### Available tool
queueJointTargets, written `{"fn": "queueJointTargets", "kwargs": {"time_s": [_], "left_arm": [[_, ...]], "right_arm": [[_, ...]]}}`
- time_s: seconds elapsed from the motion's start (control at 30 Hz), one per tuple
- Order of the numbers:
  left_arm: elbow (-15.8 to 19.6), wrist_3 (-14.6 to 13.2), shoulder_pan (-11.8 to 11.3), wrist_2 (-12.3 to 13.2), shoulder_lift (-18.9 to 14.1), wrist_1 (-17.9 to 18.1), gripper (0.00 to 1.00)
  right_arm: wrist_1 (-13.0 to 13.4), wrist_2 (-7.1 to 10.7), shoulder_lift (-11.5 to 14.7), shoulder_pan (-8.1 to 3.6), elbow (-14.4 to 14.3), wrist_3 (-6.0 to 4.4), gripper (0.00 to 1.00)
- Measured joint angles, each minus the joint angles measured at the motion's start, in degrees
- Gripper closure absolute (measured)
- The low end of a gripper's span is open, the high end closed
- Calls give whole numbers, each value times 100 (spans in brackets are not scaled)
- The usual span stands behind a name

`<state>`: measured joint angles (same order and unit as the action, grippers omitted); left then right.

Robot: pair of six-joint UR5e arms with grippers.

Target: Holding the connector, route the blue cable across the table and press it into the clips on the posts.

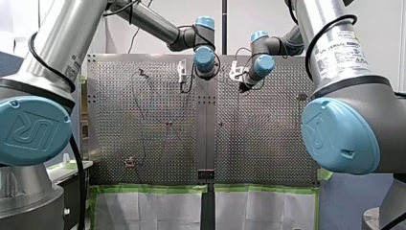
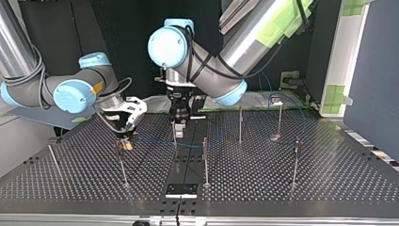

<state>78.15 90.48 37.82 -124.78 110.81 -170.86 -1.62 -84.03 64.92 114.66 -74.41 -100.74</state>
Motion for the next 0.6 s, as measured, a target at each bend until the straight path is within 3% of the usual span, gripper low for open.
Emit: {"fn": "queueJointTargets", "kwargs": {"time_s": [0.3,0.6], "left_arm": [[-470,-57,-66,-144,449,70,0],[-910,-58,-235,-150,521,258,0]], "right_arm": [[5,0,-5,-1,-1,5,100],[8,-2,-8,-1,0,9,100]]}}
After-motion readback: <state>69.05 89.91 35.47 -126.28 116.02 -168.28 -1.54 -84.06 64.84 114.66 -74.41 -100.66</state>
